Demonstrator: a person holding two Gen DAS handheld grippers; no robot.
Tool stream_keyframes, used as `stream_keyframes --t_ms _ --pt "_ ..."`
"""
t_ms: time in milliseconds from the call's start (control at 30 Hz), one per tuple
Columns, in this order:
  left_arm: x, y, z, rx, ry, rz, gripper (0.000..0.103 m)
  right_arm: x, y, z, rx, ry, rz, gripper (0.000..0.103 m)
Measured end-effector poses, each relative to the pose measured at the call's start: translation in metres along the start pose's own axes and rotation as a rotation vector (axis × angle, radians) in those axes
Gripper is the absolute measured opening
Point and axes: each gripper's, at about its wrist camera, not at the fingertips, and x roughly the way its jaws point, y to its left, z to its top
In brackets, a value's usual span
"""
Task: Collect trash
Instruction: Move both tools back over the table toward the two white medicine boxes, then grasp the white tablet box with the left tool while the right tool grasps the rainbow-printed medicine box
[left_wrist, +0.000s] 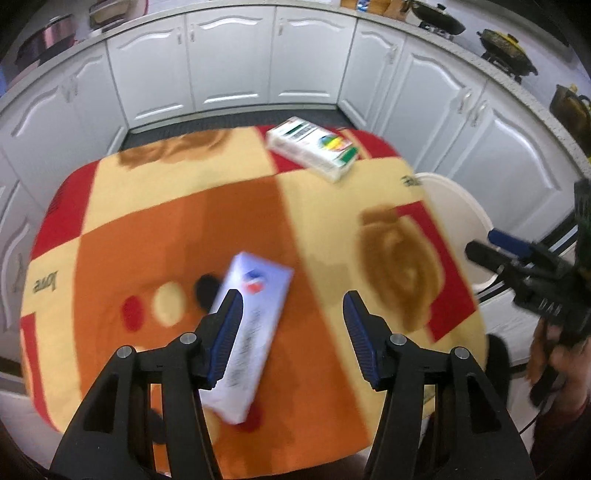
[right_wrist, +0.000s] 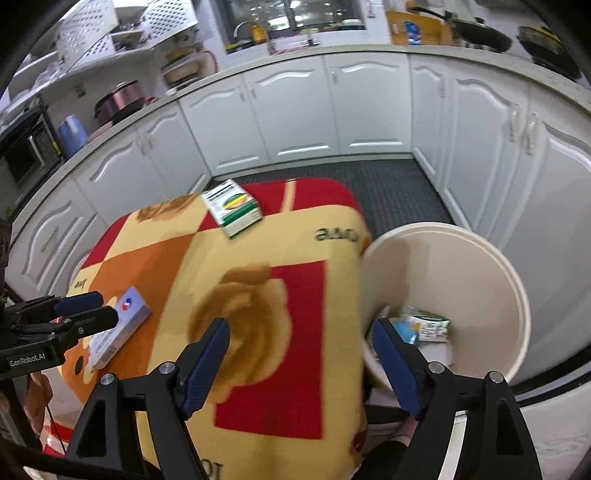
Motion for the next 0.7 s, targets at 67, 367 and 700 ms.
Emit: stream_keyframes --t_ms 67,367,700 --pt "0.004 0.01 -0.007 0.005 0.022 0.017 0.056 0.007 0.009 0.001 -0.011 0.018 0.017 0.079" --pt "0.039 0.018 -0.02 0.072 0.078 0.111 0.056 0.034 0.035 0.01 -0.049 0.073 0.038 0.079" --pt "0.062 0.044 0.016 -0.029 0.081 0.099 0.046 0.063 0.046 0.044 -0.094 0.066 0.042 0.079"
